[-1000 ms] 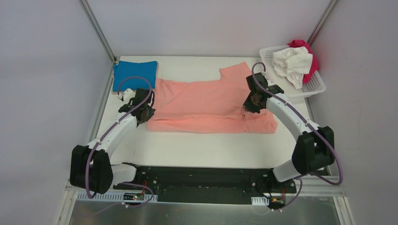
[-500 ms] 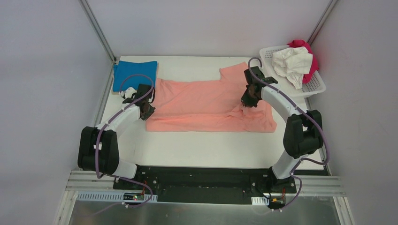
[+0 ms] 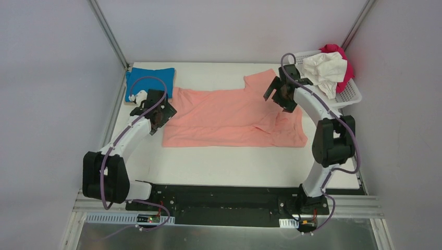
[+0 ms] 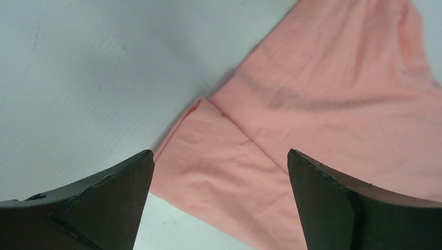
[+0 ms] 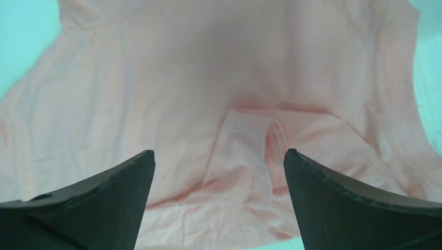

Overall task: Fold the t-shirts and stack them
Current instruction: Fold the flattened tshirt in 1/3 of the way

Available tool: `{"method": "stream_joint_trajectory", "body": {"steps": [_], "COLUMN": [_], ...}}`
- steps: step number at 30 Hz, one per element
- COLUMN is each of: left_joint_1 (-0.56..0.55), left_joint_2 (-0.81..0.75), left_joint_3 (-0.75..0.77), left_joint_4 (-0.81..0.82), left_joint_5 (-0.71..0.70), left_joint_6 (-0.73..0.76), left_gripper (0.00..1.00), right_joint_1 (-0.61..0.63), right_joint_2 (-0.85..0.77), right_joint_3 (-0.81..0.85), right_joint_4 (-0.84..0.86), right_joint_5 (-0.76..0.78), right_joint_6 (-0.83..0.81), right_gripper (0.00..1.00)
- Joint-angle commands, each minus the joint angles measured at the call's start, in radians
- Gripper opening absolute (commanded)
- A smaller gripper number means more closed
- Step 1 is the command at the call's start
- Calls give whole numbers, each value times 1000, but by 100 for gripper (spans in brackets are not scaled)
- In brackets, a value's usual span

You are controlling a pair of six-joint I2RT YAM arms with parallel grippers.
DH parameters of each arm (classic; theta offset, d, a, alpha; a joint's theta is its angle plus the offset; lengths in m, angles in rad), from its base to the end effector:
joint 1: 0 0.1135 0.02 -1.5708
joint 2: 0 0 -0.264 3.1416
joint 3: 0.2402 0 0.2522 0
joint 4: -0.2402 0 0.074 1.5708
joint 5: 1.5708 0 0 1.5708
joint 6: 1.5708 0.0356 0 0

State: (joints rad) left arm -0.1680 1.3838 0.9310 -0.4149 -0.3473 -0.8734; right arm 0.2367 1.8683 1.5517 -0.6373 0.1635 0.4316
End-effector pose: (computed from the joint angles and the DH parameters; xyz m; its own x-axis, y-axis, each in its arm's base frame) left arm 0.2849 -0.0360 0.2377 -0.4372 -0.6569 -0.6143 -0.6149 0.7168 -0.3289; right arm 0.4019 0.0910 0.2576 -0.7787 0.2368 -0.5810 0.2047 0.9713 0.1214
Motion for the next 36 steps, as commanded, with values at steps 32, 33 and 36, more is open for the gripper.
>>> {"method": "stream_joint_trajectory", "body": {"steps": [32, 33, 36], "left_joint_1": [-50, -50, -50], "left_joint_2": [258, 259, 254], "left_joint_3": [-35, -32, -26], "left_joint_4": [108, 108, 101], "left_joint_5": [377, 377, 377], "left_joint_6": [194, 196, 201], "left_gripper": [99, 99, 99], "right_joint_1": [4, 5, 3], "right_joint_2": [-3, 18, 96], "right_joint_3": [-227, -188, -24], "right_joint_4": [462, 472, 417], "right_joint_5": [-331, -330, -282], "right_joint_6": [139, 179, 262], "right_gripper": [99, 99, 99]}}
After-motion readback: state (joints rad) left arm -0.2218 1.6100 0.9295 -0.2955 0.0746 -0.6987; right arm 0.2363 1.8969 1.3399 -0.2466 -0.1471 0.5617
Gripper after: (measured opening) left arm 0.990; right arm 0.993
